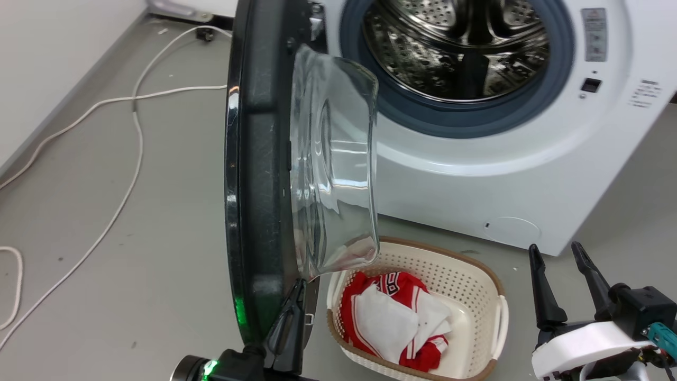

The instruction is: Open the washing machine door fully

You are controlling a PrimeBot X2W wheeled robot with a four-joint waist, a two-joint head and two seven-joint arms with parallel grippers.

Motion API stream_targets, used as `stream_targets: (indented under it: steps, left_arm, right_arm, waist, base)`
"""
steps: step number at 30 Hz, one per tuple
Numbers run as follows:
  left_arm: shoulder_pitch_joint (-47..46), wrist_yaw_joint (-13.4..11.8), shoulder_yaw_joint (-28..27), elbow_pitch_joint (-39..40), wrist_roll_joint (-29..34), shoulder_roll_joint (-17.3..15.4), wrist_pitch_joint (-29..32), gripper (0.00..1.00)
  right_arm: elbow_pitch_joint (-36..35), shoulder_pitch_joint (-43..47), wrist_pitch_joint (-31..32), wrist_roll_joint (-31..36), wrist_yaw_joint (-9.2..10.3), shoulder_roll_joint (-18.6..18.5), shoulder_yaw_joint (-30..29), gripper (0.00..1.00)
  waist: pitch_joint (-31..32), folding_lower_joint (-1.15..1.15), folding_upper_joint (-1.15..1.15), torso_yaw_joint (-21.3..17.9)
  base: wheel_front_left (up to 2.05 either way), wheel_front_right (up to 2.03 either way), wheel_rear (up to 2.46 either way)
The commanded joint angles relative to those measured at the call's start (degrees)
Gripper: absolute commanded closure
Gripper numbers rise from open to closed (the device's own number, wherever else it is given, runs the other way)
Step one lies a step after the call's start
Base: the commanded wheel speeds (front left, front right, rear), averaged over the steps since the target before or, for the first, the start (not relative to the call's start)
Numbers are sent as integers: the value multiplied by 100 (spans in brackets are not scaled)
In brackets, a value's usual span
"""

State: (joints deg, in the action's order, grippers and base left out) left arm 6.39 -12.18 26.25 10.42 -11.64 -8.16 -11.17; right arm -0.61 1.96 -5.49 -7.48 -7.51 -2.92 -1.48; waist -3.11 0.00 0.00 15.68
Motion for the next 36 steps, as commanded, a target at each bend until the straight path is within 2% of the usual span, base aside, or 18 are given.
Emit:
stream_targets:
  steps: [1,8,16,30,36]
  left_arm:
    - [71,-71,-83,14,-20,-57,2,100]
    - [85,-148,-358,-70,-129,-209,-39,100]
    - [-219,-178,-984,-419,-425,-379,-232,100]
    - [-897,-241,-2601,-1276,-960,-849,-403,100]
    - [-1240,-64,-3177,-1792,-1140,-1108,-406,100]
  right_arm:
    - [-31,55,25,43,4,9,-10,0]
    - [-63,38,59,24,4,8,30,0]
    - [-113,-39,112,56,4,8,70,0]
    - [-198,-245,145,116,4,9,18,0]
    - [-237,-361,170,160,4,9,40,0]
  waist:
    - [-10,0,0,224]
    - [-29,0,0,456]
    - [-177,0,0,363]
    - [-611,0,0,121]
    - [-802,0,0,63]
  base:
    - [0,0,0]
    - [0,0,0]
    - [0,0,0]
    - [0,0,0]
    - [0,0,0]
